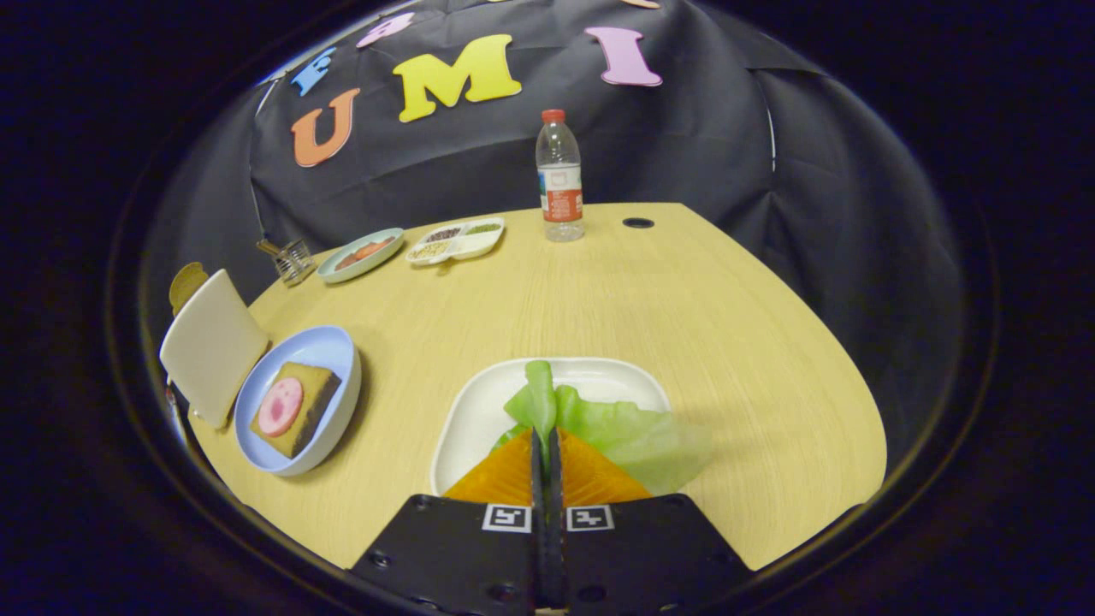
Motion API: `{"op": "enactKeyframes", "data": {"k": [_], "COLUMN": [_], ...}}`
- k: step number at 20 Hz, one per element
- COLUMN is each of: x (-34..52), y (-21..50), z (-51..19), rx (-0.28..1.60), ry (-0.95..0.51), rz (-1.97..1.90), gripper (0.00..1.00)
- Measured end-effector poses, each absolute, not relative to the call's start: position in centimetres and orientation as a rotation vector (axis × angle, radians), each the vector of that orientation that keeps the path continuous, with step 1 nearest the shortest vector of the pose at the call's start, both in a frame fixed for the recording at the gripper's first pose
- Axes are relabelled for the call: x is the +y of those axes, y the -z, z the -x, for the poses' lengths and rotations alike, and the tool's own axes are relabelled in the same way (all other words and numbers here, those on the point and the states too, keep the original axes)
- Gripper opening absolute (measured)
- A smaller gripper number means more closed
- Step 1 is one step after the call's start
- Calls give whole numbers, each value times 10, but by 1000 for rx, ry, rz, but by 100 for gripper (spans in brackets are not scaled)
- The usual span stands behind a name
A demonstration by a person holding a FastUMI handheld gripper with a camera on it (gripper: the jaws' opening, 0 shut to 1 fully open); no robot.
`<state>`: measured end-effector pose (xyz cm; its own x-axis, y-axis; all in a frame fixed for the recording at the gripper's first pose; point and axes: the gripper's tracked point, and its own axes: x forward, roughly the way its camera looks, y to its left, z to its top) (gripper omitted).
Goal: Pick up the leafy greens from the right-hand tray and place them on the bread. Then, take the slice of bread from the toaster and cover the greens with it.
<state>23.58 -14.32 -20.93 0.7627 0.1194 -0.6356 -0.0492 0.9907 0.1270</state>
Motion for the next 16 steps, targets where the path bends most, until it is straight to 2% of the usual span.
{"op": "enactKeyframes", "data": {"k": [7, 16], "x": [-138, -71], "y": [147, 100], "z": [-238, -228], "rx": [541, 457], "ry": [-89, -166], "rz": [-159, -144], "gripper": [0, 0]}}
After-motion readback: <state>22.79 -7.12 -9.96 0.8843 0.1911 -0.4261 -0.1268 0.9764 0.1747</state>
